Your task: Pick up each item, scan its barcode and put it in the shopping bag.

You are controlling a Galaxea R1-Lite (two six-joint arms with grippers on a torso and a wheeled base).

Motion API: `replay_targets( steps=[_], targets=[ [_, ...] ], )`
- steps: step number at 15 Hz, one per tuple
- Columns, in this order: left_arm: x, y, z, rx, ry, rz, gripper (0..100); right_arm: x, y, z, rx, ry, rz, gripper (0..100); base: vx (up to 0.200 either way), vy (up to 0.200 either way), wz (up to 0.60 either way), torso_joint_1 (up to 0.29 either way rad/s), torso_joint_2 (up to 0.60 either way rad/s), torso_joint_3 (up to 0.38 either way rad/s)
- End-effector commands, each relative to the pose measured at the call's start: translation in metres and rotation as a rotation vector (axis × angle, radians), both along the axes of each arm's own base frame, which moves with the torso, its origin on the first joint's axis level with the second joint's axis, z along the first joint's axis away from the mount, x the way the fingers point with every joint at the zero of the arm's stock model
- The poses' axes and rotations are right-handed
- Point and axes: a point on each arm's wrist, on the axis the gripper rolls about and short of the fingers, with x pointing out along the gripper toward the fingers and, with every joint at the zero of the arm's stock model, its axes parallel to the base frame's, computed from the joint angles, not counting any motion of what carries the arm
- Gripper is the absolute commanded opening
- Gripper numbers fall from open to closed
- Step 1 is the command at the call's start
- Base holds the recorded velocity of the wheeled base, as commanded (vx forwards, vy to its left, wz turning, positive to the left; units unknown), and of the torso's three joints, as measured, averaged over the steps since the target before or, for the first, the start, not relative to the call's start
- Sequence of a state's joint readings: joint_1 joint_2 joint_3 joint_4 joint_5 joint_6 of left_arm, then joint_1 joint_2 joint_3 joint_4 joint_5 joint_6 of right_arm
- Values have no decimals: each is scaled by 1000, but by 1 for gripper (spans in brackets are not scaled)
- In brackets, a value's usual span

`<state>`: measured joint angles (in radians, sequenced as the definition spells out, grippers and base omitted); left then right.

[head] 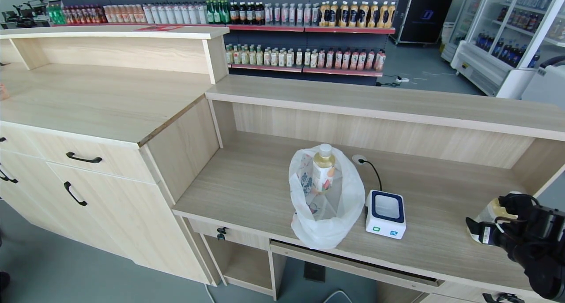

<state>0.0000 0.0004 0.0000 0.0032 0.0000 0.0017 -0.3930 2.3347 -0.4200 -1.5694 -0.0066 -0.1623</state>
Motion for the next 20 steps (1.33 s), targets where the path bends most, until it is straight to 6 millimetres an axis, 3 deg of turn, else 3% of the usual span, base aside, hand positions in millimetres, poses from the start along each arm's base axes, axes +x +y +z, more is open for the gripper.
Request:
replay_targets(
  steps=[1, 20],
  targets=[
    [0, 0, 0, 0, -1, 0, 100, 3, 2, -3, 9, -1, 5, 100, 0, 0, 0, 0, 0, 0],
    [0, 0, 0, 0, -1, 0, 100, 47, -10, -21, -58, -71, 15, 100, 0, 0, 0, 0, 0, 0]
  ],
)
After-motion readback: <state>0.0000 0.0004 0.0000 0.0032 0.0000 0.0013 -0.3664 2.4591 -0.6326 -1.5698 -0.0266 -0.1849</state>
